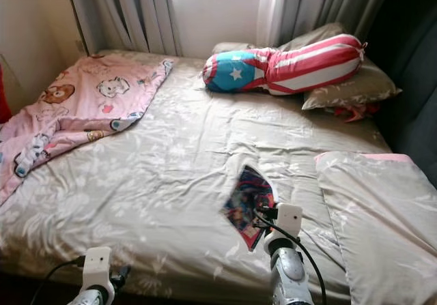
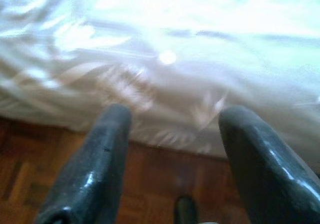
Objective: Clean up the room
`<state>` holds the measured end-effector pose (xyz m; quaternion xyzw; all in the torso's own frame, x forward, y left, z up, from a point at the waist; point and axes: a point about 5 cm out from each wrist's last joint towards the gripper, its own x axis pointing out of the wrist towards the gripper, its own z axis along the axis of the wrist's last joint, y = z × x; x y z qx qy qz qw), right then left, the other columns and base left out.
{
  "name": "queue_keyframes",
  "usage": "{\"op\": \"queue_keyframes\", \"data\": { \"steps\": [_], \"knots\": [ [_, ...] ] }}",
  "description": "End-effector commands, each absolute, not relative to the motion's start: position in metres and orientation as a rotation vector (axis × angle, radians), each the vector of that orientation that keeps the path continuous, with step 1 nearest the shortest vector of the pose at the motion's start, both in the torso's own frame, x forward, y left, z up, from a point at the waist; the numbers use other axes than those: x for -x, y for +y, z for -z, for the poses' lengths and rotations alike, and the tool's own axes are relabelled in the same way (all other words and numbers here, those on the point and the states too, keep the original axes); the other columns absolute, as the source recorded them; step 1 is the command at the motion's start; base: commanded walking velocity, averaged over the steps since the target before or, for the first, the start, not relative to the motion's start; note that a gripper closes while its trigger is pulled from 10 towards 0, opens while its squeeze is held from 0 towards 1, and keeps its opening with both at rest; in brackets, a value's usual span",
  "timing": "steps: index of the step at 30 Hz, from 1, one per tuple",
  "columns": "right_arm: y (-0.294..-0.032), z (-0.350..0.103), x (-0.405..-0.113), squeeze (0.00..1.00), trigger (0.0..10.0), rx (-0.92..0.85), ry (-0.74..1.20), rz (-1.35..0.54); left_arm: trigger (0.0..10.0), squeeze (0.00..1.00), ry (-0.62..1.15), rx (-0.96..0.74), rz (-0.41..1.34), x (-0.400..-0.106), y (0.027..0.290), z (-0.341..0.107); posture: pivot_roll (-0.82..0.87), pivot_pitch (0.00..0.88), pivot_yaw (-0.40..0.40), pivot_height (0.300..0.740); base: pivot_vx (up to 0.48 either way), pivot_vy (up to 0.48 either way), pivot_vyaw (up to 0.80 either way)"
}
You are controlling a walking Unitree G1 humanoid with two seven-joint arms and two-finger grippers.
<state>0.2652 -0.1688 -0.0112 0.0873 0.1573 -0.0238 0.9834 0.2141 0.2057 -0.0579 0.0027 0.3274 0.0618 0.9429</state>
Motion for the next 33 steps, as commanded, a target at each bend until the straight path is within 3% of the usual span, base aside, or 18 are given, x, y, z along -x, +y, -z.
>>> {"op": "queue_keyframes", "data": {
  "steps": [1,7,15,33],
  "knots": [
    [-0.177,0.003,-0.271,0.0,10.0,-0.161,0.277,0.076,10.0,0.0,0.668,-0.002,-0.118,-0.215,0.203,0.058,0.01,0.0,-0.057,0.74,0.322,0.0,0.0],
    [-0.178,0.005,-0.27,0.0,10.0,-0.171,0.282,0.091,10.0,0.0,0.665,0.0,-0.116,-0.215,0.203,0.058,0.01,0.0,-0.055,0.74,0.288,0.0,0.0],
    [-0.179,0.002,-0.271,0.0,10.0,-0.183,0.259,0.11,10.0,0.0,0.601,-0.011,-0.062,-0.226,0.199,0.05,-0.01,0.0,-0.048,0.74,0.0,0.0,0.0],
    [-0.16,-0.017,-0.27,0.0,10.0,-0.143,0.111,-0.034,10.0,0.0,0.137,0.018,0.019,-0.251,0.187,-0.003,-0.01,0.0,-0.047,0.74,0.0,0.0,0.0]
  ]
}}
